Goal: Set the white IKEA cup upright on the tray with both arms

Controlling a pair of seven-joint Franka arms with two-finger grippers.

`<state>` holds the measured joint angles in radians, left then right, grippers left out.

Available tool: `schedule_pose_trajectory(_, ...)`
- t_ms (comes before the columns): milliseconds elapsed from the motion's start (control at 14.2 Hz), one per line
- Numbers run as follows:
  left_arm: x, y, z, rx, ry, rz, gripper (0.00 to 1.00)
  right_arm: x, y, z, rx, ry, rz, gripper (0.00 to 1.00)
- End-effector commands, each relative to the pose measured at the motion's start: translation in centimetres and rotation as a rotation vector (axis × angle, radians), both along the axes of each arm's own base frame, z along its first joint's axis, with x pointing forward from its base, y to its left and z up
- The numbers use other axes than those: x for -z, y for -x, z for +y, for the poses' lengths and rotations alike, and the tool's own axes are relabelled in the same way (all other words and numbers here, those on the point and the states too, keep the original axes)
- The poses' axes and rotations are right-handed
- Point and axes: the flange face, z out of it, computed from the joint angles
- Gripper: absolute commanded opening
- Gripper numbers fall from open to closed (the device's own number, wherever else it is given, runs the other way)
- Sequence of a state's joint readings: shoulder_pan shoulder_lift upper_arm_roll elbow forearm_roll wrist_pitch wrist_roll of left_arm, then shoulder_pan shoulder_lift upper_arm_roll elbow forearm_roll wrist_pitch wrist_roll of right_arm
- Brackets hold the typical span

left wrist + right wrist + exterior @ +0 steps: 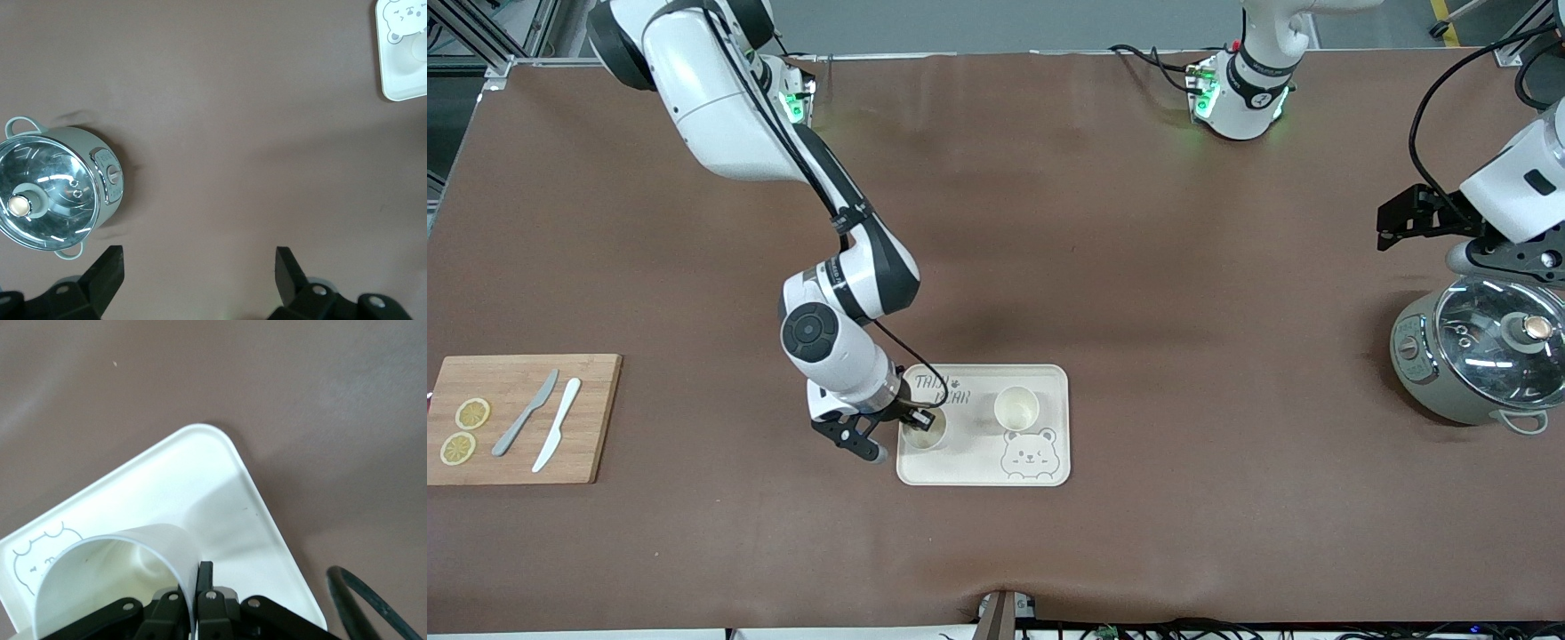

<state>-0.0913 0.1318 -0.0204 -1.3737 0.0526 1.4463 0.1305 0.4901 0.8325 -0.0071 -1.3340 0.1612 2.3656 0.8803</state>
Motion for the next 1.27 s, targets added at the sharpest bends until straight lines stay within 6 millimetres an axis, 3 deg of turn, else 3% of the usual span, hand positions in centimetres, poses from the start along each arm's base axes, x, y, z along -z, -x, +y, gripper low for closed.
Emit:
schedule_pose_trajectory(0,-0.3,0.3,0.1,0.018,-0.024,0.000,1.00,1.4,0.2,0.6,0.006,0.019,-0.001,0.00)
schedule_pose_trajectory(352,-0.2,0.2,0.1,0.017,-0.024,-0.001,1.00,2.9,0.7,1.0,0.007,0.074,-0.005,0.00)
schedule_pose_trajectory(705,0.0,0.0,0.2,0.015,-0.024,-0.003,1.00,3.3,0.7,1.0,0.007,0.072,-0.011,0.01)
schedule_pose_trajectory(775,-0.1,0.0,0.4,0.012,-0.024,-0.004,1.00,3.3,0.7,1.0,0.007,0.072,-0.011,0.08)
schedule_pose_trajectory(846,0.0,0.0,0.4,0.013,-0.022,-0.003,1.00,3.3,0.7,1.0,0.006,0.073,-0.010,0.41)
schedule_pose_trajectory(916,0.1,-0.1,0.4,0.013,-0.024,-0.001,1.00,3.2,0.7,0.9,0.003,0.078,-0.011,0.96)
schedule_pose_trajectory(1128,0.3,-0.2,0.3,0.014,-0.024,0.002,1.00,0.7,0.4,0.2,-0.017,0.124,-0.012,1.00)
schedule_pose_trajectory(1198,0.3,-0.2,0.3,0.014,-0.023,0.000,1.00,-1.0,0.5,-0.1,-0.017,0.136,0.009,1.00)
